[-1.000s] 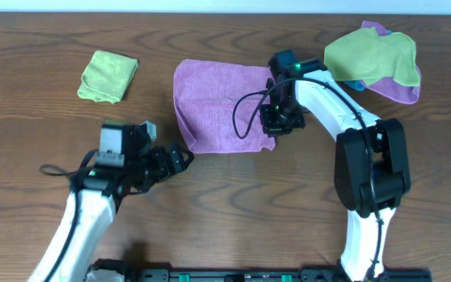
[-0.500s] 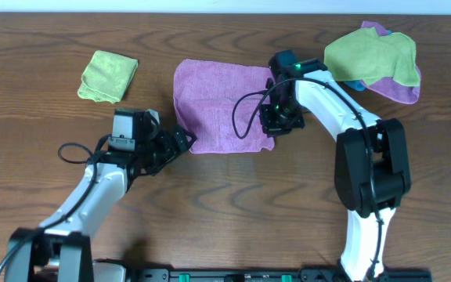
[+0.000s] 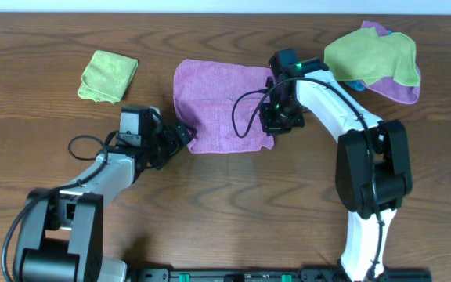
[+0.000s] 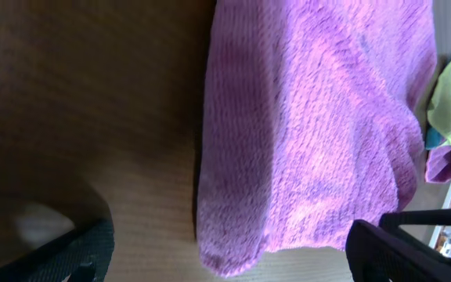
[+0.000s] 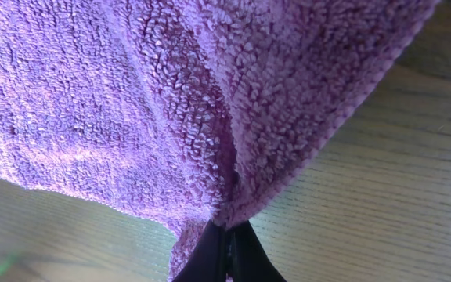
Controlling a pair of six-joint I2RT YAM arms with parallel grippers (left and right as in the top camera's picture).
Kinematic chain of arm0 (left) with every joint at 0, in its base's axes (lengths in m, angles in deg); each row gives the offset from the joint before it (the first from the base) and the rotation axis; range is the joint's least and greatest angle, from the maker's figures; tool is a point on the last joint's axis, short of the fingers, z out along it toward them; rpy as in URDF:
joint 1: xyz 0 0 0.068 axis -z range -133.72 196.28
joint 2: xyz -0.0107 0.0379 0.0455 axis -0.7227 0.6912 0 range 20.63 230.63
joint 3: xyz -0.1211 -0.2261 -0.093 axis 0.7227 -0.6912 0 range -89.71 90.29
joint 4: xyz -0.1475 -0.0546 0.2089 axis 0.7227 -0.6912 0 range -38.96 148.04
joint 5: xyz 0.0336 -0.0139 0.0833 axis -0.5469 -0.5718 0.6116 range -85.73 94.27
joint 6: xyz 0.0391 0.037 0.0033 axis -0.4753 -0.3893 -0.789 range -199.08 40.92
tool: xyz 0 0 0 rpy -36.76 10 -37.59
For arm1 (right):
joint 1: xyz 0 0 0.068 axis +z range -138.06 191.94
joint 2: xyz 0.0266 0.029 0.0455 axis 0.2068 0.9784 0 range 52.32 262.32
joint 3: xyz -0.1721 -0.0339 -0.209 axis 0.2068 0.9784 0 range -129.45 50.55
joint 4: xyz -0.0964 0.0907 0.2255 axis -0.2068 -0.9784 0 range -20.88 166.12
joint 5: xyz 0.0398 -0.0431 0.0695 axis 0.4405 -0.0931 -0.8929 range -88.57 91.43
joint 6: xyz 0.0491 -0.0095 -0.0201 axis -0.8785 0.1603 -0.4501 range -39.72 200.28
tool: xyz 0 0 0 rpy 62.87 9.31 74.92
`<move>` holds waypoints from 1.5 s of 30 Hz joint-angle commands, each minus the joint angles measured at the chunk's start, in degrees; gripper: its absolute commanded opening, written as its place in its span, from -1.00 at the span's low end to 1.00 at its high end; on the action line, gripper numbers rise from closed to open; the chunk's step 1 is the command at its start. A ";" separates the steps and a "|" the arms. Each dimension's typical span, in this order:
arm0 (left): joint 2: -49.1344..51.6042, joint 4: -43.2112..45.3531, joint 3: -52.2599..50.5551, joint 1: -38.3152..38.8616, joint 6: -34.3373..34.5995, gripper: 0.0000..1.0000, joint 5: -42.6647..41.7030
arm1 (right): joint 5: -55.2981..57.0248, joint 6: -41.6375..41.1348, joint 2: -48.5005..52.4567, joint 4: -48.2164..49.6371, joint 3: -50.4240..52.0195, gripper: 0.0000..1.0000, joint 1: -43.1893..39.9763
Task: Fold the cloth
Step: 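Reach left gripper to the purple cloth's left edge and grasp it, then lift the purple cloth with both grippers and stretch it apart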
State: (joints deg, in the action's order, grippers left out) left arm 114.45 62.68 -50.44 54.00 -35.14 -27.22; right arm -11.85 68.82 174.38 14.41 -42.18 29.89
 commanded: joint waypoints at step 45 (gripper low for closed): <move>-12.96 -19.69 0.76 2.03 -14.10 -0.89 -3.98 | 1.90 5.42 -5.01 -6.47 0.17 -0.97 -1.53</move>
State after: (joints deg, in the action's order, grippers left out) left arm 103.74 43.84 -49.72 56.41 -47.84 -32.55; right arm -10.76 72.93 171.59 8.13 -42.18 28.89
